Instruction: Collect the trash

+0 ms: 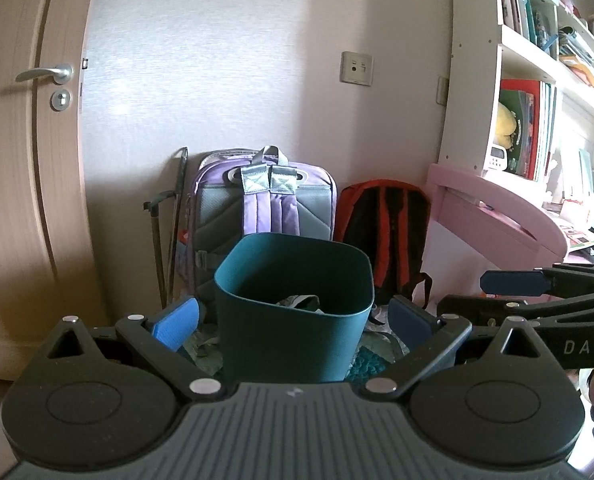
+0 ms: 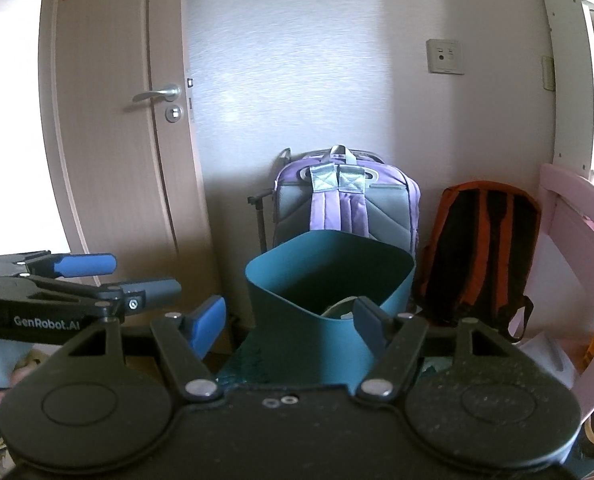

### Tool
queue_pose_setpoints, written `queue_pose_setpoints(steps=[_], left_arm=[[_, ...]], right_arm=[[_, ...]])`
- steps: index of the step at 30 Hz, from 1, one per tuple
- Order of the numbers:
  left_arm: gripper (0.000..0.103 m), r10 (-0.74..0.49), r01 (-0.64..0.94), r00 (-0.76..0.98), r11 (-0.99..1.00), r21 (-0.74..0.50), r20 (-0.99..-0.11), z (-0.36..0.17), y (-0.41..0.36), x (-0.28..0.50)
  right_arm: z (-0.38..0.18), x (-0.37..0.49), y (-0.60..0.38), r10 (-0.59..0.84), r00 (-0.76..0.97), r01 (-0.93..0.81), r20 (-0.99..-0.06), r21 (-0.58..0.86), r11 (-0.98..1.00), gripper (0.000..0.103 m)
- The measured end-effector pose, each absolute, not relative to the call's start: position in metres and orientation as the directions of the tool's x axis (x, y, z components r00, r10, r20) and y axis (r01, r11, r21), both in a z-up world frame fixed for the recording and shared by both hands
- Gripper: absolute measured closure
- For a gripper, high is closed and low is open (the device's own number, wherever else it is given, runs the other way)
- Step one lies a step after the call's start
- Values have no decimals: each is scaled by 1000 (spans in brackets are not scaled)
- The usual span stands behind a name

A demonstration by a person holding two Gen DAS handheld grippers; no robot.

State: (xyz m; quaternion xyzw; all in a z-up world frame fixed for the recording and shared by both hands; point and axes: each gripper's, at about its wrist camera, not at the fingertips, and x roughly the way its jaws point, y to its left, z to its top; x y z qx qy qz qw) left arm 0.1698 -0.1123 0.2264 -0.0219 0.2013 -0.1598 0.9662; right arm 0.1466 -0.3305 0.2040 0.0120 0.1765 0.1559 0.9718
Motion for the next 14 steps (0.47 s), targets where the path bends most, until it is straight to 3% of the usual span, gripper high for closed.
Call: queue_pose_setpoints(steps=[14], left_arm=[[1,-301,284,875,953,-102,-379,224,-113,167]], right_arm=[[203,144,-328,326,880,-318,-345,79,945,32]])
